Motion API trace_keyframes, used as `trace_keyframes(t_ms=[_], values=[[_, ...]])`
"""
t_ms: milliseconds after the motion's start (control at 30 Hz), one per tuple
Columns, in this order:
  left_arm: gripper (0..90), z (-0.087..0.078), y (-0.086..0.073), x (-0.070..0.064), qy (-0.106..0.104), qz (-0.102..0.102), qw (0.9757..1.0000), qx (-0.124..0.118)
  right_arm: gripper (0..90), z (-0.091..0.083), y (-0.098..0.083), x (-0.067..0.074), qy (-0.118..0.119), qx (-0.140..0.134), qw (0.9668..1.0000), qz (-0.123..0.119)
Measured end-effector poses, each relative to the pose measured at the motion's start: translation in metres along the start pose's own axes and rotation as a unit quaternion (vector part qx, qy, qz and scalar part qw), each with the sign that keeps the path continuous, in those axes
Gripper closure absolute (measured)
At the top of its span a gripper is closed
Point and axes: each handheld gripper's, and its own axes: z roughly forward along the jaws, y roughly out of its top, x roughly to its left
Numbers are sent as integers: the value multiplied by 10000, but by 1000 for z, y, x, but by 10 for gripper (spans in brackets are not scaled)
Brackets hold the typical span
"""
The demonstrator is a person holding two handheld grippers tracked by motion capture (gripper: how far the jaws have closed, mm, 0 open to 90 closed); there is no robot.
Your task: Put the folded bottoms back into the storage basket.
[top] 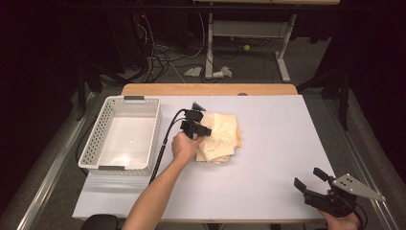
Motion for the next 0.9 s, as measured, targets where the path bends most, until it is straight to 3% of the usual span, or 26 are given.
trace_keyframes(t_ms=[200,433,900], values=[[699,-15,-1,-10,-66,230,9997,-106,186,0,0,0,-1,-4,10000,-9],[705,-31,-3,-21,-92,607,9976,-328,186,0,0,0,-3,2,10000,-10],[706,-56,-7,-24,-296,748,9953,-536,186,0,0,0,-10,-7,10000,-11]])
